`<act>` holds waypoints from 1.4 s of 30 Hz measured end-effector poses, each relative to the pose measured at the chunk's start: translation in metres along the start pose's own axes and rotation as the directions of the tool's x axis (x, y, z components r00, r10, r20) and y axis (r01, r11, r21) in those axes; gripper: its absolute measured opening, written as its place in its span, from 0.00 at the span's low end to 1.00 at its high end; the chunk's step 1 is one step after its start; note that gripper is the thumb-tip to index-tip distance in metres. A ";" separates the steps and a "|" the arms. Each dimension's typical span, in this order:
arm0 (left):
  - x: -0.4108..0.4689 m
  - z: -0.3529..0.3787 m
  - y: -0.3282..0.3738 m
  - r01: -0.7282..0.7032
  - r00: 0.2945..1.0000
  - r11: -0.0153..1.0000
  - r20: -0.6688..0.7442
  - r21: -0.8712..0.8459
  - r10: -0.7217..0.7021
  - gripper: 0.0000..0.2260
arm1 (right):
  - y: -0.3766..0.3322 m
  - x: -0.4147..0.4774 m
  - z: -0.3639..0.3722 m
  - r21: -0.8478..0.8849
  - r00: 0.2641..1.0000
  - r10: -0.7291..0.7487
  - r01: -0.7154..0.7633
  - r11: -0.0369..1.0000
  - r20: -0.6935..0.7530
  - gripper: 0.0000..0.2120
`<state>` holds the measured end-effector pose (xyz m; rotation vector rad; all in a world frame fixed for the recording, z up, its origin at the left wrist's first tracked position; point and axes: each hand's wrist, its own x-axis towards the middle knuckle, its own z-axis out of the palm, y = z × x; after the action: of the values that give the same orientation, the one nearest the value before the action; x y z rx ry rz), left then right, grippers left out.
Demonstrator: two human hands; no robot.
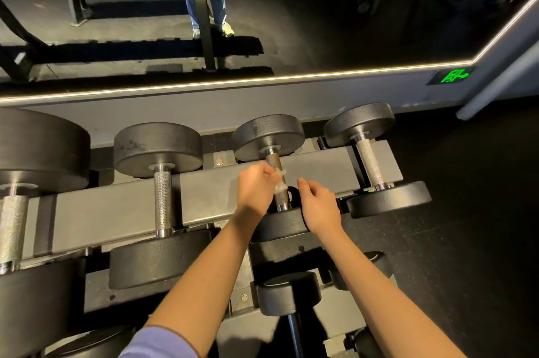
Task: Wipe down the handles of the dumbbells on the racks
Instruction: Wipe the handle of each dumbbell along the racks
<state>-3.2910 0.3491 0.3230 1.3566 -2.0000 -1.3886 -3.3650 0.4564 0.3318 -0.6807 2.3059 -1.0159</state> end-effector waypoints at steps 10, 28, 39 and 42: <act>0.009 0.013 -0.011 -0.233 0.971 0.936 0.020 0.265 0.236 0.11 | 0.002 0.003 0.002 -0.020 1.000 0.011 -0.011 1.000 -0.010 0.19; 0.022 0.018 -0.011 -0.266 0.943 0.903 -0.103 0.337 0.316 0.08 | 0.002 0.002 0.001 0.018 1.000 0.006 -0.006 1.000 -0.017 0.19; 0.000 0.011 -0.016 -0.149 0.984 0.916 0.149 0.372 0.099 0.02 | 0.007 0.003 0.005 0.032 0.997 0.010 -0.007 0.999 -0.070 0.19; 0.000 0.010 -0.012 -0.109 0.973 0.911 0.230 0.398 0.016 0.03 | 0.010 0.001 0.004 0.064 0.997 -0.013 0.017 0.998 -0.071 0.18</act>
<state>-3.2926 0.3535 0.3077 1.3273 -2.5731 -1.1775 -3.3656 0.4595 0.3217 -0.6470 2.3205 -1.1331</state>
